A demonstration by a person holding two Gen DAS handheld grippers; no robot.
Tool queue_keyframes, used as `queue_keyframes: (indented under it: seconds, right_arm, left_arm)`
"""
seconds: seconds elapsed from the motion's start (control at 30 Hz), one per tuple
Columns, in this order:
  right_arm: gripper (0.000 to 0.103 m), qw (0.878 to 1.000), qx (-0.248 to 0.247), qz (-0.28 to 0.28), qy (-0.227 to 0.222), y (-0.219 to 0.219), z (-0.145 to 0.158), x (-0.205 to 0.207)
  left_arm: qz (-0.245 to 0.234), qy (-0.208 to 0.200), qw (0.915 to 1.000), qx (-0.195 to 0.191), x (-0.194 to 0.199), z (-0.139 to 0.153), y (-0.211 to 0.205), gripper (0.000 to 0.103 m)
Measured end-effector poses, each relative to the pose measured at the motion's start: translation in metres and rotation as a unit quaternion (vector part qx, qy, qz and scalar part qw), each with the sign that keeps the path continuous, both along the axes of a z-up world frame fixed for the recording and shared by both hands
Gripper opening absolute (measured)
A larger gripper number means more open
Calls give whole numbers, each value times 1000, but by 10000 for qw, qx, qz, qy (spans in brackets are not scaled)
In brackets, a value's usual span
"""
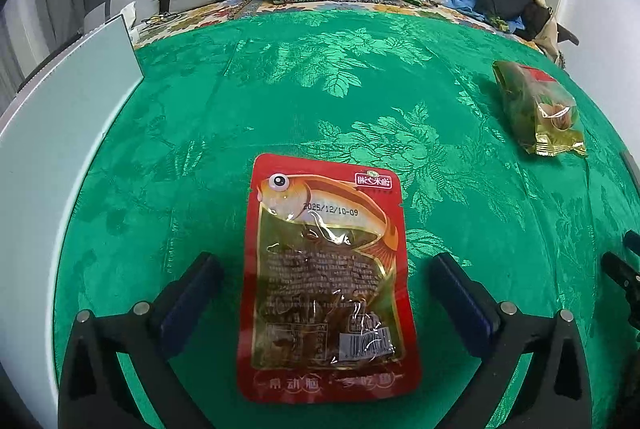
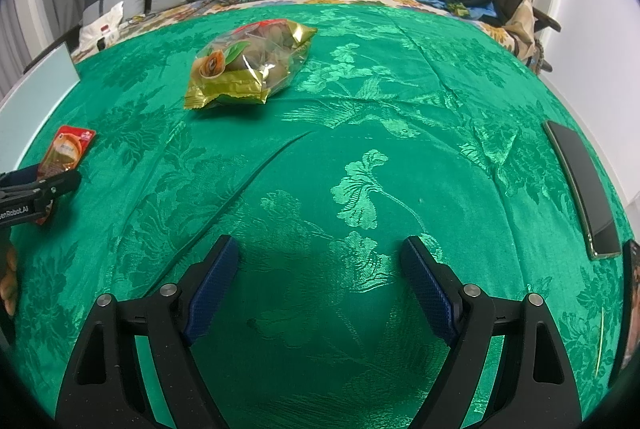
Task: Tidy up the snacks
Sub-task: 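Grasp the longan bag with the right tool while left holds the fish pouch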
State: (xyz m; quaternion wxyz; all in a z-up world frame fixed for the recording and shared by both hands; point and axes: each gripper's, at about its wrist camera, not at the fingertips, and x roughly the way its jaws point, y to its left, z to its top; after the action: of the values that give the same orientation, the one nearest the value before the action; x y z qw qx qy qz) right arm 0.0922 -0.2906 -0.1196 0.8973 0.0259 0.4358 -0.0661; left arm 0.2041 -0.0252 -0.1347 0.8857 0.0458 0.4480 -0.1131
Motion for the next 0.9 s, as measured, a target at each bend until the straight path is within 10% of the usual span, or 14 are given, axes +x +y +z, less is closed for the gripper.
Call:
queue_keyframes:
  seconds: [0.43, 0.63, 0.73, 0.9]
  right_arm:
    - [86, 9946, 883, -386, -387, -3, 47, 62]
    - [87, 9966, 123, -317, 748, 38, 30, 174]
    - [76, 9952, -51, -172, 962, 39, 22, 187]
    - [70, 9934, 940, 44, 657, 14, 35, 133]
  left_arm:
    - [-2, -1, 10000, 0, 0, 0, 0, 103]
    - [-104, 186, 9998, 57, 2, 1, 0, 103]
    - [-171, 245, 9996, 20, -1, 10, 9, 66]
    - [-205, 397, 9972, -604, -6, 21, 29, 43]
